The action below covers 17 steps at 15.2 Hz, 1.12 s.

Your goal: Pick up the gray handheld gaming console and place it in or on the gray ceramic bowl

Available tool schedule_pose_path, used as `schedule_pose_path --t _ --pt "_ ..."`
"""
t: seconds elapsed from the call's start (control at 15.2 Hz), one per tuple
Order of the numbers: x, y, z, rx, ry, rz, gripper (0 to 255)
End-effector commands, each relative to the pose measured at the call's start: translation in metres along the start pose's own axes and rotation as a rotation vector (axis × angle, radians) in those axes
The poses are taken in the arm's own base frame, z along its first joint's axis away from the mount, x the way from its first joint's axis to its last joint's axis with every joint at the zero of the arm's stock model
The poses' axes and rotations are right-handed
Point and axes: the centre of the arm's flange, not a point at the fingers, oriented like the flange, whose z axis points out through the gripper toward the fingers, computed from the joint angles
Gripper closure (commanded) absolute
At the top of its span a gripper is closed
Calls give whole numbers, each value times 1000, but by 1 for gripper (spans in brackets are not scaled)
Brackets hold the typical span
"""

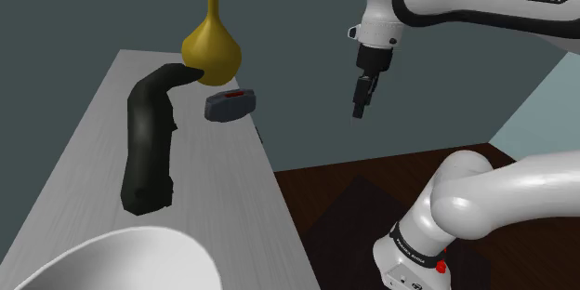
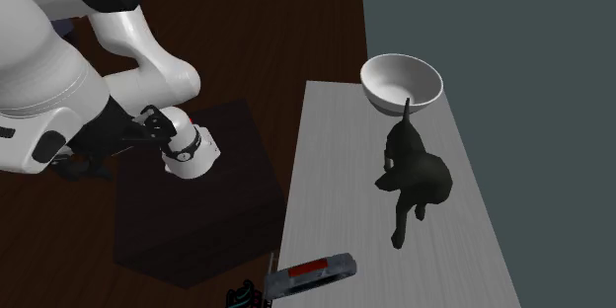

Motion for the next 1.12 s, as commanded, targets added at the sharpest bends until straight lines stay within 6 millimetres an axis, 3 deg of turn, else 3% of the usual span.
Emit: schedule_pose_path --t 0.0,0.53,1.06 --pt "0 0 0 0 0 0 0" --pt "98 -5 -7 -30 39 -367 0" --pt "187 -46 -17 -60 78 -734 0"
